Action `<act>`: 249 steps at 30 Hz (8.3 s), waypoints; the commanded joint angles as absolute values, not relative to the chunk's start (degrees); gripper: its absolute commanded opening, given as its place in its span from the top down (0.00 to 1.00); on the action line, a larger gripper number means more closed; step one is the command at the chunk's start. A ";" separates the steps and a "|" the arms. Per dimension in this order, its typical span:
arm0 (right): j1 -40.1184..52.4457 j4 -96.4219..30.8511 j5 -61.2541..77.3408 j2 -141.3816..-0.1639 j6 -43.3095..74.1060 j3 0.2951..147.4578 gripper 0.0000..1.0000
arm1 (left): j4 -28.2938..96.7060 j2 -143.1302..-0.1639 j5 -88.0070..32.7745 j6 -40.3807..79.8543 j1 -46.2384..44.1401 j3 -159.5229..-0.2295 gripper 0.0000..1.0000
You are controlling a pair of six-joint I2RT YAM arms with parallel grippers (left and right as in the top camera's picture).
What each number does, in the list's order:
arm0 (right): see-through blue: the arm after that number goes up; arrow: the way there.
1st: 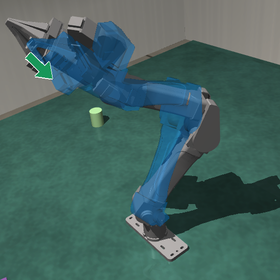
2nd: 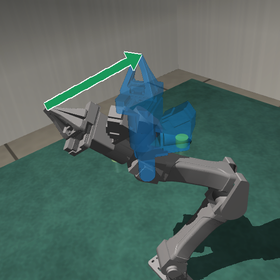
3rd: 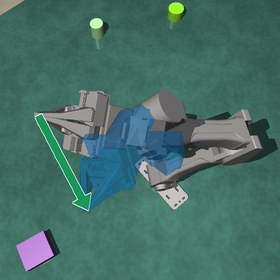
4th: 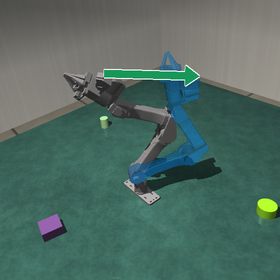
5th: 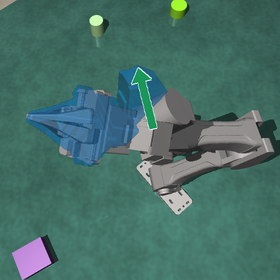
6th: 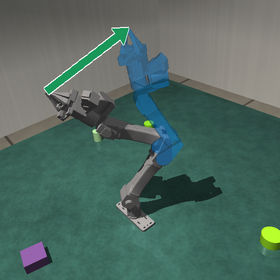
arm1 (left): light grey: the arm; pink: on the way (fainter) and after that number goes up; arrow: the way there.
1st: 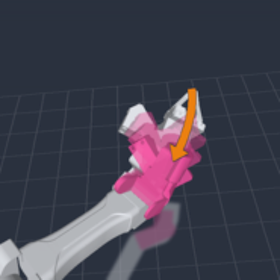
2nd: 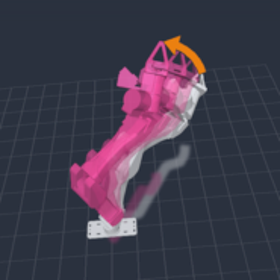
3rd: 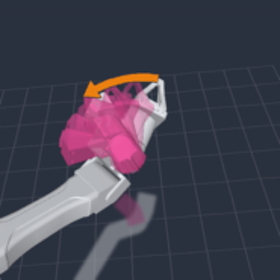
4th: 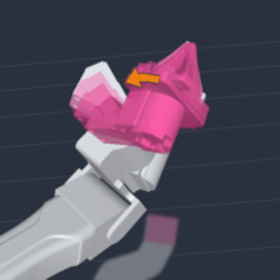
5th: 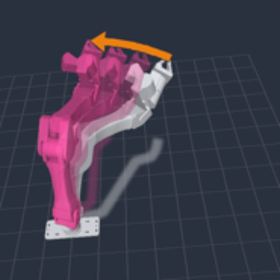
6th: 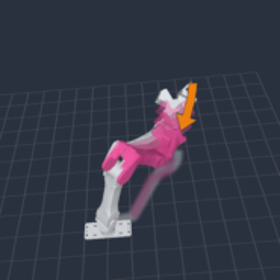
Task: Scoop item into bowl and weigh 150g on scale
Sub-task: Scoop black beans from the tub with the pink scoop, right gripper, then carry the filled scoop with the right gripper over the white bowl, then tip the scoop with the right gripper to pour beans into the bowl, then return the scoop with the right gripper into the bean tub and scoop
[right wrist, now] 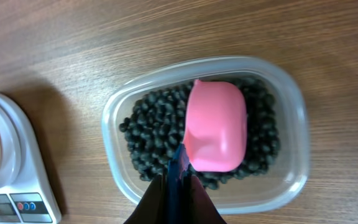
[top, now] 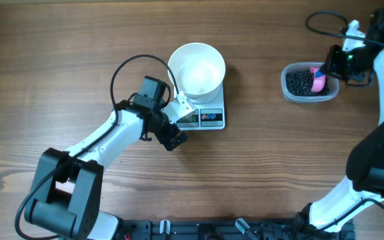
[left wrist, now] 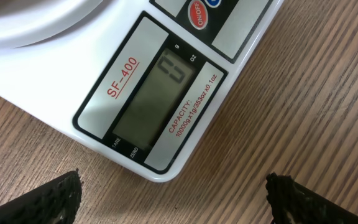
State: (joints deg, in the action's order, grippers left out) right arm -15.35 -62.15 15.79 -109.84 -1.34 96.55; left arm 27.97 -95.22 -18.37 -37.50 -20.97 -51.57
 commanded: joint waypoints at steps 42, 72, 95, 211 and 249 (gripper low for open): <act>-27.92 -56.31 38.65 -110.26 0.49 85.80 0.96 | 27.81 -95.81 -19.49 -38.79 -20.99 -51.31 0.00; -41.01 -58.52 54.50 -106.72 3.20 89.41 0.96 | 27.81 -95.81 -19.49 -38.79 -20.99 -51.31 0.00; -30.65 -52.45 71.24 -106.72 9.28 89.41 0.96 | 27.81 -95.81 -19.49 -38.79 -20.99 -51.31 0.00; -20.80 -47.48 36.62 -104.47 18.26 75.83 0.96 | 27.81 -95.81 -19.49 -38.79 -20.99 -51.31 0.00; -29.78 -45.93 47.48 -104.47 -2.46 75.83 0.96 | 27.81 -95.81 -19.49 -38.79 -20.99 -51.31 0.00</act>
State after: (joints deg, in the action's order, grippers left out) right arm -28.75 -45.41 40.93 -104.05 2.57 76.14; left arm 27.97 -95.31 -18.37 -37.50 -20.97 -51.57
